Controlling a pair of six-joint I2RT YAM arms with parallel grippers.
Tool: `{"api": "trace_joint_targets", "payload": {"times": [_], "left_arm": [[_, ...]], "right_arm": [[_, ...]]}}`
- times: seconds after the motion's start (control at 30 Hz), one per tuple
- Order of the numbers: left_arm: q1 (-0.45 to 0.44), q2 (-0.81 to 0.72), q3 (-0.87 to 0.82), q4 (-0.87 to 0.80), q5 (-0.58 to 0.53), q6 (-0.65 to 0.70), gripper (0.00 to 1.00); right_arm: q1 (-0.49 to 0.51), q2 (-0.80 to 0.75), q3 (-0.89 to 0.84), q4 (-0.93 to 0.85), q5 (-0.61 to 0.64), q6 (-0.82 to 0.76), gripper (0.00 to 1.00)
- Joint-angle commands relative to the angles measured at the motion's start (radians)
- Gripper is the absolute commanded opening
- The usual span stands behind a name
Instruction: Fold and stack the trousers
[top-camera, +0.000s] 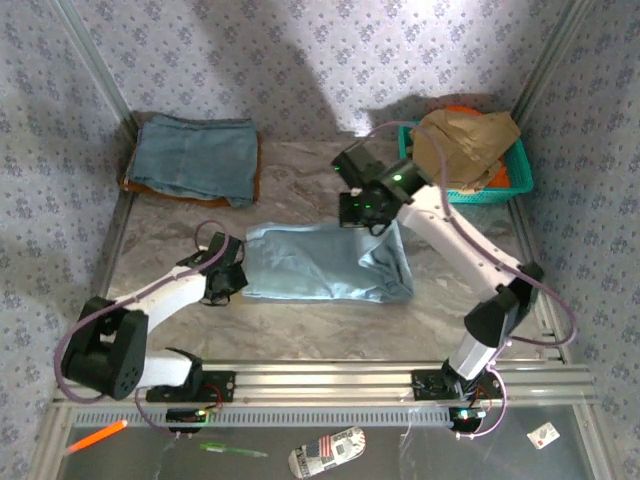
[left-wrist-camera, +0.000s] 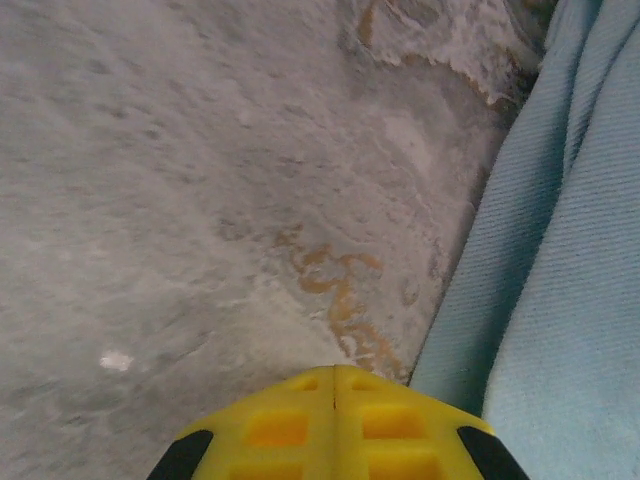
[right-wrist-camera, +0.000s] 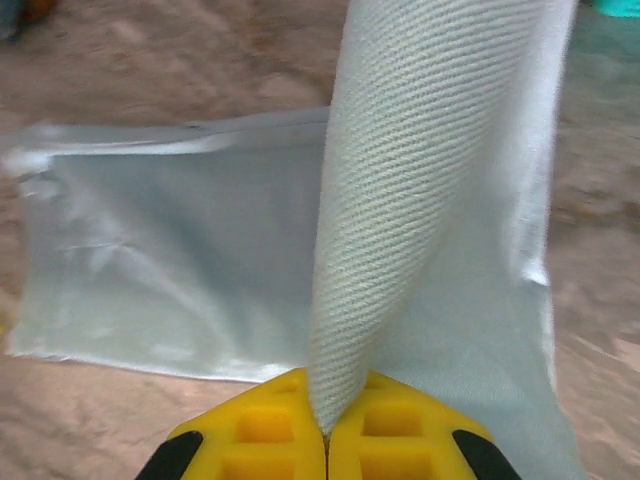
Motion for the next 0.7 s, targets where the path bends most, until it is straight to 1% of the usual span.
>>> {"api": "trace_joint_targets", "payload": {"times": [0.0, 0.17, 0.27, 0.47, 0.67], "left_arm": [[-0.014, 0.048, -0.01, 0.102, 0.064, 0.02, 0.0], [-0.026, 0.128, -0.023, 0.194, 0.135, 0.017, 0.0], [-0.035, 0.161, -0.028, 0.238, 0.165, 0.018, 0.0], [-0.046, 0.172, -0.042, 0.286, 0.196, 0.028, 0.0], [-0.062, 0.182, -0.061, 0.33, 0.207, 0.032, 0.0]], "right_arm": [[0.083, 0.085, 0.088, 0.03, 0.015, 0.106, 0.0], [0.179, 0.246, 0.201, 0.081, -0.011, 0.186, 0.0], [0.215, 0.332, 0.266, 0.103, -0.025, 0.221, 0.0], [0.247, 0.468, 0.359, 0.153, -0.101, 0.252, 0.0], [0.258, 0.524, 0.364, 0.292, -0.171, 0.256, 0.0]]}}
